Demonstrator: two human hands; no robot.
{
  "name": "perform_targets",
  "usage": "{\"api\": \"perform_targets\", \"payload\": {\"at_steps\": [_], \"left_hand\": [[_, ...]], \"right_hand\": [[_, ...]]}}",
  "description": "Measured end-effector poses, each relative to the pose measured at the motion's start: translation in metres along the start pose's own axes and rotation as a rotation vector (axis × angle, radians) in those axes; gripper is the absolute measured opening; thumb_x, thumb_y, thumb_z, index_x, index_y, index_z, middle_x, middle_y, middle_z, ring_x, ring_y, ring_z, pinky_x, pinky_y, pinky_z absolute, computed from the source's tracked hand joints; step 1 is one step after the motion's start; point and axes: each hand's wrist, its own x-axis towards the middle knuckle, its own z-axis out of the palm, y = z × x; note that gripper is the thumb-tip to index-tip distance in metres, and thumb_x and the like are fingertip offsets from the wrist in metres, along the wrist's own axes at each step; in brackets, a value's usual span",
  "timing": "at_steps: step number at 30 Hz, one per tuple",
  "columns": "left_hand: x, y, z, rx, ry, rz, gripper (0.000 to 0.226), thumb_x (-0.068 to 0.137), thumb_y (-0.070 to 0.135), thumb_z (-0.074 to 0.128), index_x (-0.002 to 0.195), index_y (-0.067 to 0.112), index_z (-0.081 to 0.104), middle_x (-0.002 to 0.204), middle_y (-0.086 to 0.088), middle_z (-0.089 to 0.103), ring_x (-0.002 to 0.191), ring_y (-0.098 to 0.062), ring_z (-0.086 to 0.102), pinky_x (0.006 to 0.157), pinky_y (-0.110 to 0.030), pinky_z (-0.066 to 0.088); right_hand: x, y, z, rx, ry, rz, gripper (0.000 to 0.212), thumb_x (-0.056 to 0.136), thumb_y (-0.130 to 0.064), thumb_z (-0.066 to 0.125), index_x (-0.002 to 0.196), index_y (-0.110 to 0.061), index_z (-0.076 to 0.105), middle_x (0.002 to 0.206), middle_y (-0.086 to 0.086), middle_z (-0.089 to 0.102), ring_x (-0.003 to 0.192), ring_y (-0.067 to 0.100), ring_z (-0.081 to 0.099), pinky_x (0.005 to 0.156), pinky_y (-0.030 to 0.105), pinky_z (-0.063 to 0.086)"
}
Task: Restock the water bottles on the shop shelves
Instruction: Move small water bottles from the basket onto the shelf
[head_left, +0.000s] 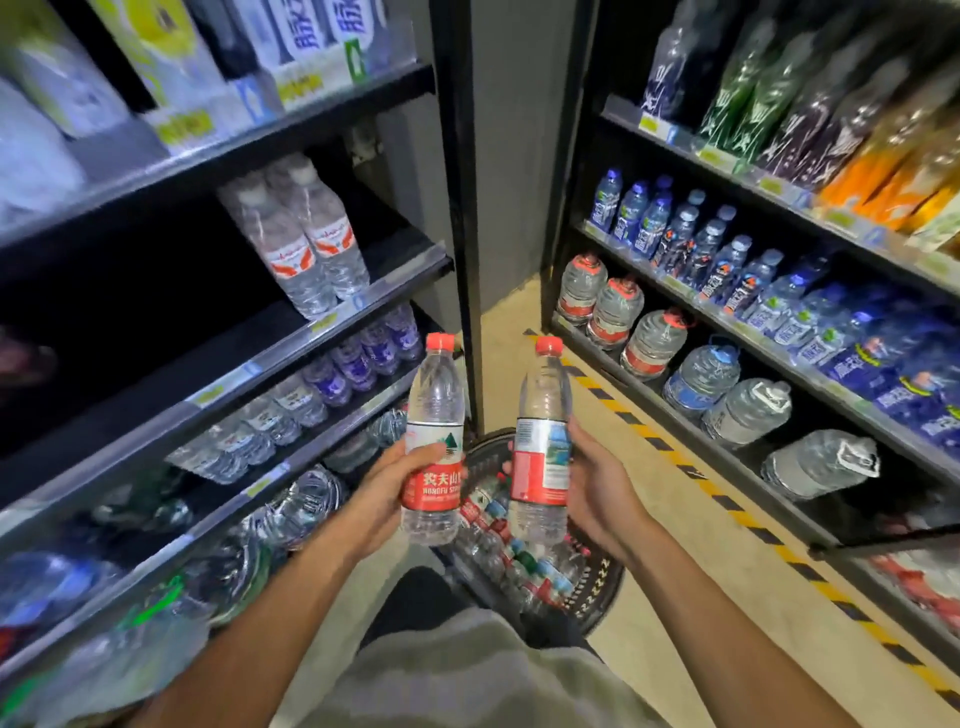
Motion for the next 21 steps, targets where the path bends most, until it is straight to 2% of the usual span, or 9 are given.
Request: {"api": "perform_targets", "payload": {"at_steps": [2, 4, 7, 9, 11, 13, 17, 19, 21], "left_hand": [[-0.018, -0.006, 0.004, -0.032, 0.047, 0.037, 0.062, 0.079, 0.027, 0.074, 0.134, 0.007, 0.055, 0.119, -0.025, 0.070, 0.100, -0.033, 0.073, 0.087, -0.043, 0.061], [-0.039, -0.013, 0.008, -0.046, 0.101, 0.076, 0.064, 0.077, 0.029, 0.076, 0.134, 0.008, 0.055, 0.120, -0.025, 0.070, 0.102, -0.035, 0.072, 0.091, -0.045, 0.059], [-0.073, -0.025, 0.007, -0.103, 0.204, 0.134, 0.065, 0.075, 0.029, 0.077, 0.133, 0.007, 0.056, 0.116, -0.022, 0.073, 0.098, -0.032, 0.075, 0.081, -0.041, 0.062], [-0.095, -0.034, 0.000, -0.155, 0.253, 0.181, 0.059, 0.080, 0.026, 0.074, 0.133, 0.006, 0.056, 0.115, -0.022, 0.074, 0.097, -0.032, 0.075, 0.077, -0.038, 0.062], [-0.118, -0.039, -0.008, -0.168, 0.307, 0.225, 0.060, 0.082, 0.027, 0.074, 0.135, 0.006, 0.054, 0.117, -0.022, 0.073, 0.100, -0.032, 0.074, 0.080, -0.038, 0.061], [-0.140, -0.042, -0.017, -0.174, 0.362, 0.278, 0.062, 0.081, 0.029, 0.076, 0.135, 0.006, 0.056, 0.118, -0.022, 0.072, 0.100, -0.031, 0.074, 0.081, -0.036, 0.061], [-0.178, -0.046, -0.040, -0.205, 0.451, 0.373, 0.054, 0.080, 0.032, 0.079, 0.126, 0.008, 0.064, 0.115, -0.021, 0.073, 0.097, -0.030, 0.075, 0.079, -0.034, 0.061], [-0.193, -0.043, -0.052, -0.250, 0.504, 0.407, 0.047, 0.080, 0.031, 0.081, 0.119, 0.008, 0.070, 0.110, -0.021, 0.075, 0.092, -0.029, 0.076, 0.075, -0.034, 0.061], [-0.205, -0.040, -0.065, -0.291, 0.549, 0.423, 0.048, 0.074, 0.034, 0.083, 0.113, 0.009, 0.073, 0.107, -0.021, 0.076, 0.088, -0.028, 0.077, 0.072, -0.034, 0.061]], "right_hand": [[-0.004, -0.001, 0.001, -0.090, -0.036, 0.023, 0.053, 0.100, -0.038, 0.049, 0.135, 0.001, 0.057, 0.128, 0.030, 0.065, 0.114, 0.042, 0.063, 0.105, 0.054, 0.049], [-0.007, 0.000, 0.008, -0.183, -0.098, 0.023, 0.051, 0.093, -0.036, 0.059, 0.126, 0.003, 0.063, 0.115, 0.025, 0.072, 0.099, 0.032, 0.072, 0.093, 0.046, 0.059], [-0.008, 0.011, 0.024, -0.264, -0.183, 0.045, 0.047, 0.082, -0.030, 0.072, 0.115, 0.003, 0.067, 0.098, 0.018, 0.077, 0.081, 0.023, 0.076, 0.075, 0.034, 0.063], [-0.008, 0.022, 0.039, -0.271, -0.227, 0.116, 0.048, 0.075, -0.026, 0.078, 0.114, 0.000, 0.067, 0.090, 0.016, 0.077, 0.074, 0.024, 0.076, 0.069, 0.035, 0.063], [-0.009, 0.033, 0.057, -0.263, -0.269, 0.190, 0.046, 0.072, -0.020, 0.083, 0.111, -0.002, 0.067, 0.088, 0.018, 0.073, 0.074, 0.028, 0.074, 0.077, 0.044, 0.065], [-0.011, 0.044, 0.078, -0.275, -0.329, 0.242, 0.045, 0.073, -0.015, 0.083, 0.113, -0.002, 0.065, 0.095, 0.018, 0.071, 0.086, 0.031, 0.072, 0.088, 0.053, 0.061], [-0.013, 0.062, 0.118, -0.270, -0.454, 0.330, 0.047, 0.091, -0.037, 0.062, 0.122, -0.003, 0.068, 0.128, 0.020, 0.069, 0.118, 0.043, 0.064, 0.107, 0.063, 0.045], [-0.012, 0.069, 0.139, -0.256, -0.510, 0.379, 0.052, 0.097, -0.045, 0.053, 0.118, -0.002, 0.074, 0.128, 0.024, 0.068, 0.115, 0.045, 0.064, 0.104, 0.060, 0.047], [-0.011, 0.077, 0.161, -0.323, -0.562, 0.392, 0.054, 0.096, -0.042, 0.054, 0.123, 0.002, 0.071, 0.124, 0.027, 0.068, 0.106, 0.041, 0.070, 0.094, 0.054, 0.056]]}}
